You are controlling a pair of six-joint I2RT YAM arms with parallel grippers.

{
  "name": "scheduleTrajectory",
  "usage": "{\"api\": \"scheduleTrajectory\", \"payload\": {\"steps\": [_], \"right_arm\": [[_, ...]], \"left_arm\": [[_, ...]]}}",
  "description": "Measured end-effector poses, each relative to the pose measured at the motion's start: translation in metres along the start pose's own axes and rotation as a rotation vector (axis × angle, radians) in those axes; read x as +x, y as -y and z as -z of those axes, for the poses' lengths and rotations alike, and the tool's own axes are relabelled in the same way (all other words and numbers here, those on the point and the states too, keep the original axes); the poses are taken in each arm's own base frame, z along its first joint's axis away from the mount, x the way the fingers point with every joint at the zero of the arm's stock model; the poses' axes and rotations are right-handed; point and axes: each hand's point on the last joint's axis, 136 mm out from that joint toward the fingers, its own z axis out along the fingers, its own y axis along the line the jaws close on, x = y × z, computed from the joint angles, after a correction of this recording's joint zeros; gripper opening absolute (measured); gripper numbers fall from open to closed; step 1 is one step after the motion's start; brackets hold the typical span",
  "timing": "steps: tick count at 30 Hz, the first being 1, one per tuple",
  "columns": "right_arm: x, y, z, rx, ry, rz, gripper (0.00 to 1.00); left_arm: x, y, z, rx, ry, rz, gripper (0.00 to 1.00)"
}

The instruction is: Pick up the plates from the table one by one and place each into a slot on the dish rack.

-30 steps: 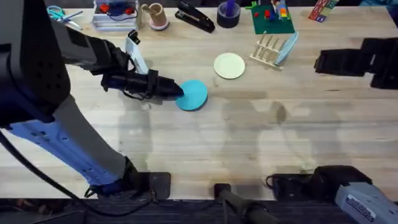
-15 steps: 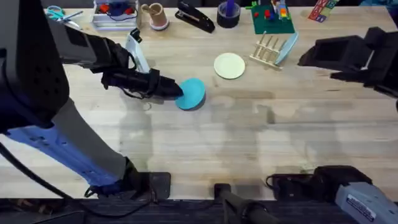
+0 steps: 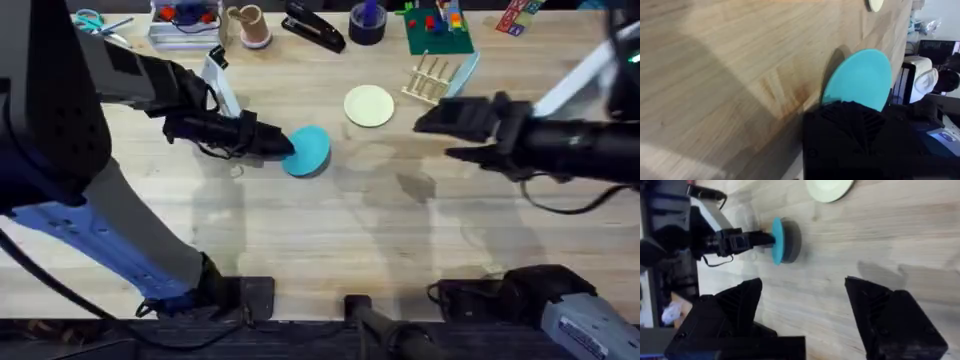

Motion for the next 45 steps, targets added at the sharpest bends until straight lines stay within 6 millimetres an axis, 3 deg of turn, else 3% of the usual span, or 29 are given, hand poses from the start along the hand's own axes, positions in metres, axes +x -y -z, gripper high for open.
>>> {"api": "scheduleTrajectory", "payload": {"steps": [7,13,25,31,37,45], "right_arm": [[0.02,-0.014,-0.033,-0.074,-0.083,0.032,0.995],[0.022,-0.029,-0.068,-0.118,-0.142,0.059,0.995],[0.03,-0.04,-0.14,-0.165,-0.213,0.059,0.994],[0.041,-0.036,-0.171,-0.168,-0.248,0.038,0.994],[0.046,-0.04,-0.193,-0.199,-0.249,0.035,0.995],[0.049,-0.053,-0.204,-0.242,-0.244,0.034,0.986]], "left_arm": [[0.0,0.0,0.0,-0.001,0.001,-0.001,0.04],[0.0,0.0,0.0,-0.001,0.001,0.002,0.04],[0.0,0.0,0.0,-0.001,0.001,0.001,0.041],[0.0,0.0,0.0,-0.002,0.001,0.001,0.041],[0.0,0.0,0.0,-0.002,0.001,0.001,0.04],[0.0,0.0,0.0,-0.002,0.001,0.001,0.041]]}}
